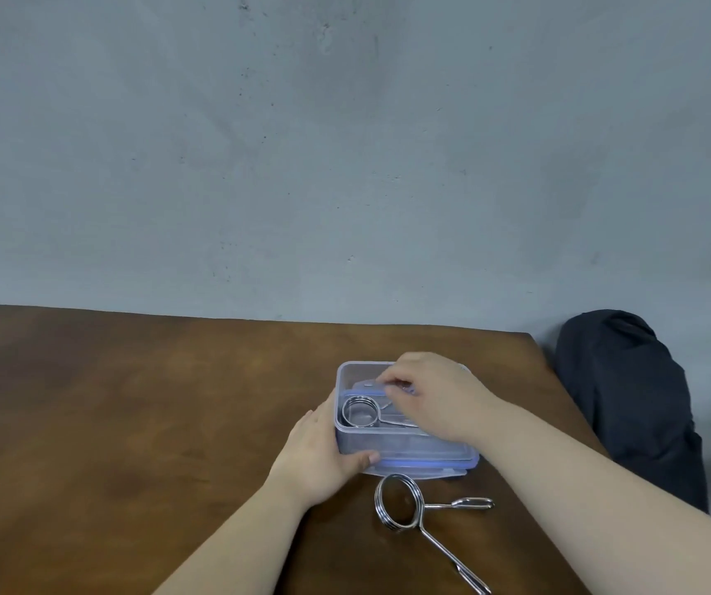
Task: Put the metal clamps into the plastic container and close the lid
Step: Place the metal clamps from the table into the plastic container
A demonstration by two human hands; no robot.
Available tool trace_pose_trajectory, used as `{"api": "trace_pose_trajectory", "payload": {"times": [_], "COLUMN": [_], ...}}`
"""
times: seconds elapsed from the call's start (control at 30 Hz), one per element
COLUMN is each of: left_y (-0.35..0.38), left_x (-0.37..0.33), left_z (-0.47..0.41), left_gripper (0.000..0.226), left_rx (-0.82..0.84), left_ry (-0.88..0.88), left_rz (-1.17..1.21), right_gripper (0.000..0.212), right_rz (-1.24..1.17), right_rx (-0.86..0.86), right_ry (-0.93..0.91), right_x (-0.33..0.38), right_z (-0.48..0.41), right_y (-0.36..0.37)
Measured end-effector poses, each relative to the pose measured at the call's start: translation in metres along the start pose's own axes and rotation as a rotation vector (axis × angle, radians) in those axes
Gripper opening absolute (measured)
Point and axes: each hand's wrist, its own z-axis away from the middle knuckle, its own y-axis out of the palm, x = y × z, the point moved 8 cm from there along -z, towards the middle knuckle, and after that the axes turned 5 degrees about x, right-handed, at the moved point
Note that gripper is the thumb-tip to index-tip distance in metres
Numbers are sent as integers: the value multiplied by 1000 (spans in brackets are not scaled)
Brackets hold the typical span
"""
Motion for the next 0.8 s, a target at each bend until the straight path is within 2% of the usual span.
{"api": "trace_pose_trajectory", "payload": {"times": [0.1,0.3,0.43,0.63,0.8], "left_y": [0,0,0,0,0], "left_x": [-1,-2,0,0,-1], "left_z": [1,4,5,5,5], "left_gripper": [82,81,81,79,79], "left_rx": [2,-4,-14,-11,-5], "left_ry": [5,-14,-46,-48,-51], "left_rz": [4,-1,11,34,40], "right_gripper": [28,50,65,59,54], "right_rz": [9,191,201,165,36], "right_rx": [-104,148,192,220,321], "right_ry": [-25,8,85,107,120], "right_x": [4,2,2,14,13], "right_z": [48,93,94,87,84], "right_y": [-5,50,74,86,87]}}
